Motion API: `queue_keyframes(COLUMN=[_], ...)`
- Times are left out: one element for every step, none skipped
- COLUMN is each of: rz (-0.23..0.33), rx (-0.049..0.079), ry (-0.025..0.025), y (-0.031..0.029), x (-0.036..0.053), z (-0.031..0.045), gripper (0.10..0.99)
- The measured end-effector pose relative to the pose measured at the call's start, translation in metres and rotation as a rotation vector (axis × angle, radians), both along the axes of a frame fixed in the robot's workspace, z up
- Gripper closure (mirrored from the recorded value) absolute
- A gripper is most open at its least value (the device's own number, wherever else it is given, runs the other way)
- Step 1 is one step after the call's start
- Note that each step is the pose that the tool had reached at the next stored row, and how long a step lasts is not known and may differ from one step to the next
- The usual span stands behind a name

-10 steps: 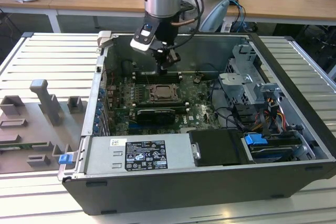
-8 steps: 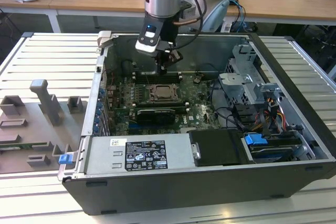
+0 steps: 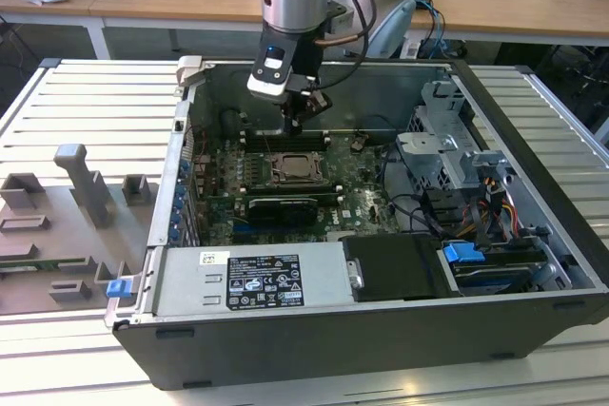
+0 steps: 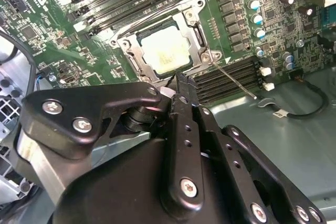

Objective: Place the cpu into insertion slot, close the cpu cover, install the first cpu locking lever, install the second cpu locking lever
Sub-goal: 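Install the first cpu locking lever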

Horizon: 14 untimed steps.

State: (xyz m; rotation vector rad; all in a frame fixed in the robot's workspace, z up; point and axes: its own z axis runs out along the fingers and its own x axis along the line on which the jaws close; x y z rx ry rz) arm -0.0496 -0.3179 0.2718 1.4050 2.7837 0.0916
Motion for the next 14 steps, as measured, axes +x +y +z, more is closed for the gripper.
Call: queue_keyframes(rz=[0.003,0.007,0.011,0.019,0.024,0.030,0.041,0.048,0.057,0.064,0.078,0.090,0.102,0.115], rx=[0.000,0.000,0.000,0.000,0.000,0.000,0.000,0.000,0.000,0.000,0.000,0.000,0.000,0.000], ry=[0.0000,0.0000,0.0000,0.0000,0.0000,0.0000,0.0000,-0.0001,0.0000,-0.0001,-0.0001,-0.0001,-0.0001,0.0000], y=[0.0000,0.0000,0.0000,0.0000,0.0000,0.0000,0.0000,0.0000,0.0000,0.0000,0.0000,0.0000,0.0000,0.0000], x=[0.0000,0.0000,0.0000,0.0000,0.0000,0.0000,-0.0001,-0.0001,-0.0001,-0.0001,-0.0002,-0.0002,-0.0002,-0.0003], z=[0.0000,-0.0001,-0.0001,-0.0002,-0.0003,-0.0003,-0.0004,-0.0004,-0.0004,-0.0005,-0.0005,-0.0006,-0.0006,-0.0006], gripper=[0.980,0.980,0.980,0.980,0.980,0.980,0.980,0.980,0.980,0.980,0.980,0.980,0.980,0.980])
